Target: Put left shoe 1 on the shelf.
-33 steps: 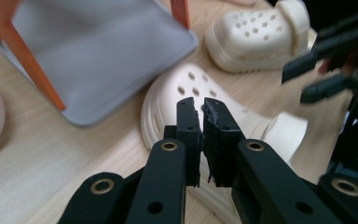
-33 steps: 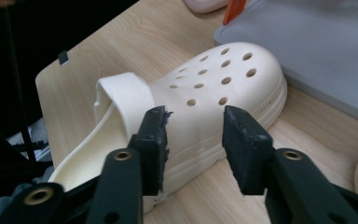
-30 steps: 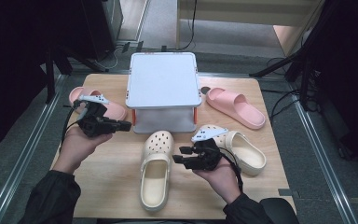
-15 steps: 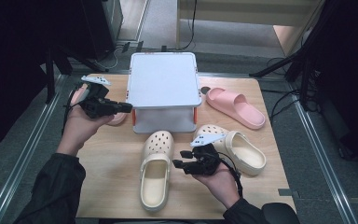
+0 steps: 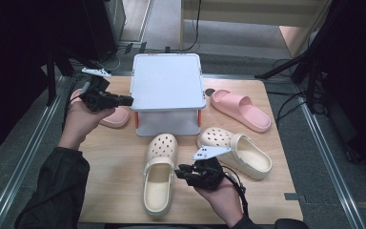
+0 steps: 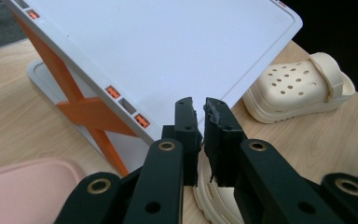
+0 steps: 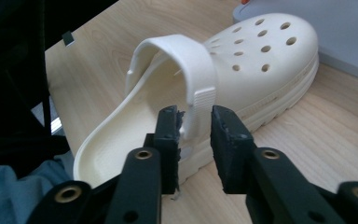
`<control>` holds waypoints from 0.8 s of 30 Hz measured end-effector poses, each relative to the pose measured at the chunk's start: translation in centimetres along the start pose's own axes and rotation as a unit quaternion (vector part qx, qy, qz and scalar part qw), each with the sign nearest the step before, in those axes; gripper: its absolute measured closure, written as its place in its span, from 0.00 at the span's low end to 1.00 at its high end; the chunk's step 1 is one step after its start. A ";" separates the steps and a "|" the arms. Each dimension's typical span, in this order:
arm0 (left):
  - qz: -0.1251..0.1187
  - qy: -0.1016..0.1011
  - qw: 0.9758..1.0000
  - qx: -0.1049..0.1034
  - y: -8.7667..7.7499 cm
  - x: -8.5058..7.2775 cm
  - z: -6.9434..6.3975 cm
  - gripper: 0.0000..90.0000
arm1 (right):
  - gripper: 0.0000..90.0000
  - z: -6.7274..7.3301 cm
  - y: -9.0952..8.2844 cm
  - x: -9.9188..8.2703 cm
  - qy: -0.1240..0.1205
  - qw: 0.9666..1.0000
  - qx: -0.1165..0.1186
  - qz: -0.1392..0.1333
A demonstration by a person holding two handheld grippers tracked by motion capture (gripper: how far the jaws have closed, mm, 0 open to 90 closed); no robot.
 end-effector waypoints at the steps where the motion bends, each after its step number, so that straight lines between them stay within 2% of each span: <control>1: -0.001 0.000 1.000 0.000 0.2 0.1 0.1 0.93 | 0.83 0.1 -0.1 -0.1 0.000 1.000 0.000 0.000; 3: -0.002 0.000 1.000 -0.001 0.3 0.1 0.2 0.93 | 0.81 0.3 -0.1 -0.2 0.001 1.000 -0.001 -0.001; 4: -0.003 -0.003 1.000 -0.001 0.6 0.2 0.4 0.93 | 0.70 0.6 0.0 -0.5 0.004 1.000 -0.003 -0.001; 5: -0.003 -0.003 1.000 -0.001 0.6 0.2 0.4 0.93 | 0.70 0.6 0.0 -0.5 0.004 1.000 -0.003 -0.001; 6: -0.006 -0.005 1.000 -0.001 0.8 0.3 0.7 0.93 | 0.61 0.8 0.5 -0.8 0.006 1.000 -0.005 0.002; 9: -0.005 -0.005 1.000 -0.002 1.1 0.2 1.0 0.93 | 0.55 0.8 1.4 -1.1 0.015 1.000 -0.013 0.002; 15: -0.002 -0.008 1.000 -0.003 1.6 0.1 1.2 0.93 | 0.53 0.7 3.0 -0.8 0.024 1.000 -0.019 0.003; 19: -0.007 -0.003 1.000 -0.006 2.1 0.2 1.1 0.94 | 0.50 0.2 5.0 -0.3 0.040 0.999 -0.022 0.012; 24: -0.005 0.001 1.000 -0.003 2.2 0.2 0.9 0.94 | 0.50 -0.6 6.1 0.1 0.055 0.997 -0.048 0.011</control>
Point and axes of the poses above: each handheld gripper's, and its own axes: y roughly forward along the jaws, x roughly out of its top, z roughly to its left, the point moved 1 cm from there along y, roughly forward along the jaws, and after that the axes turned 6 degrees about z, right-handed, at the moved point
